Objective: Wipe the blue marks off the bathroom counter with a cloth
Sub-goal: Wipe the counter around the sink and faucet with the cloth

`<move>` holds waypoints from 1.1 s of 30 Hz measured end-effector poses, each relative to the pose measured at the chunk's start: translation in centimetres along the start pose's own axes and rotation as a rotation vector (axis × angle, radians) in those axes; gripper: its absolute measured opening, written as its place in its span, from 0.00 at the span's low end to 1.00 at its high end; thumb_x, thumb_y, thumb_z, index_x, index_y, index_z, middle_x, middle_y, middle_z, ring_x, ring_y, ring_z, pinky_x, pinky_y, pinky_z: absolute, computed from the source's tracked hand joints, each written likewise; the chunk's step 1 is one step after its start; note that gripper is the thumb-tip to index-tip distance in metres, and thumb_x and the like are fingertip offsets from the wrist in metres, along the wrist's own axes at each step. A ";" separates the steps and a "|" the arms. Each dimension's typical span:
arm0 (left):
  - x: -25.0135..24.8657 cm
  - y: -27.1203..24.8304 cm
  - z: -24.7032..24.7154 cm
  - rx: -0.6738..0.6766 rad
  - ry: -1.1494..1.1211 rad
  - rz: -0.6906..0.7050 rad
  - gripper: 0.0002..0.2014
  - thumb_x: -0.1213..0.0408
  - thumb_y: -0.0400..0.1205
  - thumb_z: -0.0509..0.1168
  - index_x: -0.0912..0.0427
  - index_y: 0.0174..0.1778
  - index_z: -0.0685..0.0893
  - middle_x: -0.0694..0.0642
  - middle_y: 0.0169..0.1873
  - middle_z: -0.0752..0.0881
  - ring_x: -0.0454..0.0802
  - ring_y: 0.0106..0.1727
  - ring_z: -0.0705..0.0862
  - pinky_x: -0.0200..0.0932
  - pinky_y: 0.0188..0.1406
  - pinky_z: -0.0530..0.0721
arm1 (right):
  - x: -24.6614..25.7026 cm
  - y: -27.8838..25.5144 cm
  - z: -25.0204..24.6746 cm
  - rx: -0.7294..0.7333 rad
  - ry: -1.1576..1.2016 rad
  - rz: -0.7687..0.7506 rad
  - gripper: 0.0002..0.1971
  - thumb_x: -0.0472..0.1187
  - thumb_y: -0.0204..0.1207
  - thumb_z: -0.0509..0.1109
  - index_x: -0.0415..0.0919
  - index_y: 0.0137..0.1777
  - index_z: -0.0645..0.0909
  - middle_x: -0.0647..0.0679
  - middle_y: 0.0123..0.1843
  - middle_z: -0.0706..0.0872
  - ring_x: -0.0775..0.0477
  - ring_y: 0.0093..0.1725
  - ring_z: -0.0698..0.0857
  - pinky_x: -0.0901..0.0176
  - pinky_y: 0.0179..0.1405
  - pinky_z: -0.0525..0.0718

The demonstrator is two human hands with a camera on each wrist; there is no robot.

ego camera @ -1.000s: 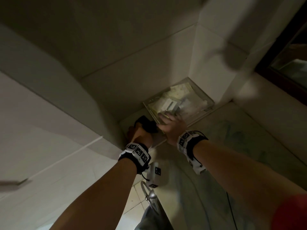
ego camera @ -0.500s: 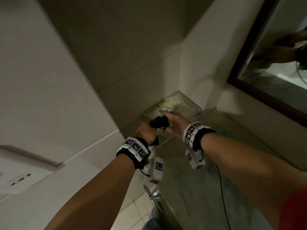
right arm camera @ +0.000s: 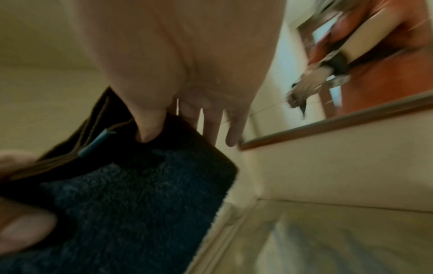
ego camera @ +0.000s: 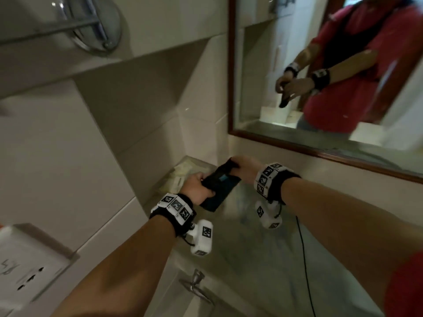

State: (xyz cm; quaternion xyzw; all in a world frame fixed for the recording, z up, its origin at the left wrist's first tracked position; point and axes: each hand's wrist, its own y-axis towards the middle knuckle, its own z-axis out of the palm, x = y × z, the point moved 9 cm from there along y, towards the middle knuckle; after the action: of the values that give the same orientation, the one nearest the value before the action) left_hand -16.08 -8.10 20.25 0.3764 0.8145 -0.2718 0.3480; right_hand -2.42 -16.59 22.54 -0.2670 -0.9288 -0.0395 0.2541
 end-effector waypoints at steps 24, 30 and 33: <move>-13.7 -20.4 28.6 0.637 0.108 0.318 0.09 0.58 0.80 0.70 0.61 0.49 0.86 0.57 0.45 0.88 0.55 0.51 0.87 0.50 0.53 0.83 | -17.0 -44.1 -5.0 -0.352 0.264 0.742 0.24 0.57 0.83 0.63 0.40 0.33 0.83 0.44 0.30 0.81 0.46 0.33 0.80 0.59 0.29 0.72; -15.4 -24.7 39.3 0.746 0.213 0.331 0.10 0.63 0.81 0.67 0.63 0.56 0.85 0.63 0.53 0.87 0.59 0.57 0.84 0.49 0.59 0.80 | -24.1 -51.0 -2.8 -0.252 0.314 0.798 0.11 0.51 0.76 0.75 0.43 0.41 0.86 0.49 0.37 0.83 0.45 0.44 0.82 0.59 0.39 0.74; -14.6 -26.0 44.2 0.777 0.234 0.282 0.10 0.66 0.82 0.65 0.64 0.57 0.84 0.63 0.53 0.86 0.57 0.55 0.84 0.48 0.56 0.80 | -28.5 -53.5 -0.3 -0.173 0.328 0.837 0.16 0.45 0.72 0.79 0.37 0.56 0.86 0.48 0.46 0.83 0.47 0.49 0.81 0.63 0.45 0.72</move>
State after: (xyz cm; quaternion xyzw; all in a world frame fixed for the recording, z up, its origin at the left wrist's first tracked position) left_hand -14.00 -60.21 9.20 0.6154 0.6261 -0.4636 0.1195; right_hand -9.13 -75.97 12.06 -0.6298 -0.6816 -0.0527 0.3688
